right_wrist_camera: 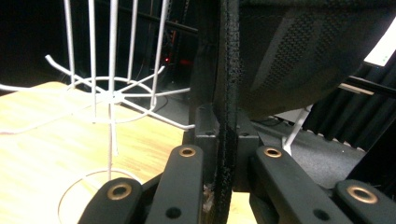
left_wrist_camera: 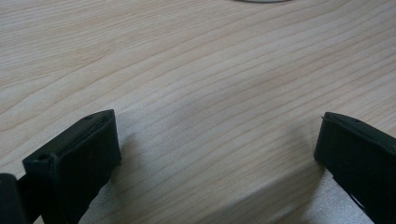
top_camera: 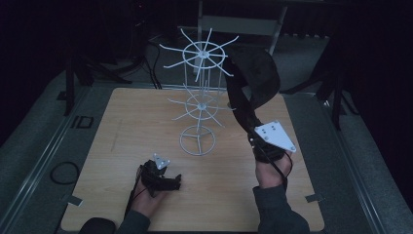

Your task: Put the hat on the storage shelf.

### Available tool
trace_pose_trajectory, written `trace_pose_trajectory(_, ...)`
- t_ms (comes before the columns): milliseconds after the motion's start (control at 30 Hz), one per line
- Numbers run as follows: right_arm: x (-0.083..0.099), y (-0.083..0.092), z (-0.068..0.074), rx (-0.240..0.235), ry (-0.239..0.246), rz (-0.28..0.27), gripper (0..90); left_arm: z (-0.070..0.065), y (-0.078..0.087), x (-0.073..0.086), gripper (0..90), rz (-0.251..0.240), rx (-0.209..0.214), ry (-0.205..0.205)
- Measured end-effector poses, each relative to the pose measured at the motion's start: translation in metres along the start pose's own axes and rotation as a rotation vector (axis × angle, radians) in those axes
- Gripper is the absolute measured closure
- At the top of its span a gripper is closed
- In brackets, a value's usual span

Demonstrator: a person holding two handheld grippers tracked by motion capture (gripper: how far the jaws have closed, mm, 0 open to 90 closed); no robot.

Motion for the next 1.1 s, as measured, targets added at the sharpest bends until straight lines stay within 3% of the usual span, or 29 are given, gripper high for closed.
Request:
trace_pose_trajectory(467, 0.0088, -0.0079, 0.0058, -0.055, 0.041, 0.040, 77.1, 0.0001, 0.0001, 0.0000, 0.1, 0.001, 0.000, -0.001)
trace_pose_trajectory(567, 0.0072, -0.0076, 0.0074, -0.064, 0.039, 0.033, 65.3, 0.0000, 0.0000, 0.0000, 0.1, 0.000, 0.001, 0.000)
trace_pose_trajectory(800, 0.0062, -0.0067, 0.0072, -0.075, 0.025, 0.043, 53.2, -0.0001, -0.0001, 0.0000, 0.2, -0.001, 0.002, 0.001)
trace_pose_trajectory(933, 0.0077, -0.0071, 0.0078, -0.078, 0.012, 0.056, 39.6, -0.0002, -0.0001, 0.0000, 0.2, -0.001, 0.002, 0.001)
trace_pose_trajectory(1100, 0.0069, -0.0055, 0.0090, -0.080, 0.001, 0.054, 29.9, -0.0001, 0.0000, 0.0000, 0.2, 0.000, 0.001, 0.000)
Point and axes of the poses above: each handheld gripper's, and its own axes: y roughly backward along the jaws, x roughly out of its underside, z roughly to its left, the point moved 5 cm from there along -y, roughly forward along the jaws, and after that the axes turned 3 degrees about x, right-handed, at the moved point
